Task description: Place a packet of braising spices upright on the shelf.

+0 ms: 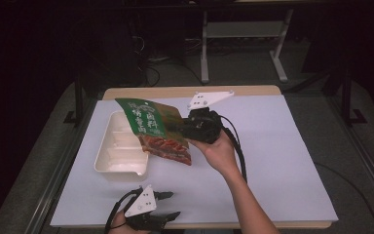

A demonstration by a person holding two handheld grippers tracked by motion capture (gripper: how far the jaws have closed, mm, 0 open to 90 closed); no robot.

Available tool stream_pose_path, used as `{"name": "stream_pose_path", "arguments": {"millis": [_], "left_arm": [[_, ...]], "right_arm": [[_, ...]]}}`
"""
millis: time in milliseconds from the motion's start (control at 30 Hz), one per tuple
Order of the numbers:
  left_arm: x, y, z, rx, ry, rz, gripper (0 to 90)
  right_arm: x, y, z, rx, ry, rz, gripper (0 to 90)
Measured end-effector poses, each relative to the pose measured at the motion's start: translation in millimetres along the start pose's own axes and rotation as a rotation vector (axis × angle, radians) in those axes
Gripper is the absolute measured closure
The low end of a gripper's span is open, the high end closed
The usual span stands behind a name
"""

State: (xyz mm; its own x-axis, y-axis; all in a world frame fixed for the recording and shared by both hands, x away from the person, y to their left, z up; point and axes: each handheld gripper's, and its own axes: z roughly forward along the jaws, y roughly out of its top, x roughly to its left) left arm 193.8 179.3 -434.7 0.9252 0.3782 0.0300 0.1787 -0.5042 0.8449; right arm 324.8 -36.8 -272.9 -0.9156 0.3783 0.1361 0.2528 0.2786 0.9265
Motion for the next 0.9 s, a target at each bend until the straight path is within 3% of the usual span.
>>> {"name": "stream_pose_path", "arguments": {"millis": [600,900], "left_arm": [[-2.2,-0.3,1.6,0.003,-0.004,0.007,38.3],[-3.0,-0.9,2.6,-0.001,-0.008,0.004,37.1]], "right_arm": [[13.8,8.1,46.1,-0.054,0.058,0.004,89.7],[17.6,6.8,71.3,-0.048,0.083,0.004,89.7]]}}
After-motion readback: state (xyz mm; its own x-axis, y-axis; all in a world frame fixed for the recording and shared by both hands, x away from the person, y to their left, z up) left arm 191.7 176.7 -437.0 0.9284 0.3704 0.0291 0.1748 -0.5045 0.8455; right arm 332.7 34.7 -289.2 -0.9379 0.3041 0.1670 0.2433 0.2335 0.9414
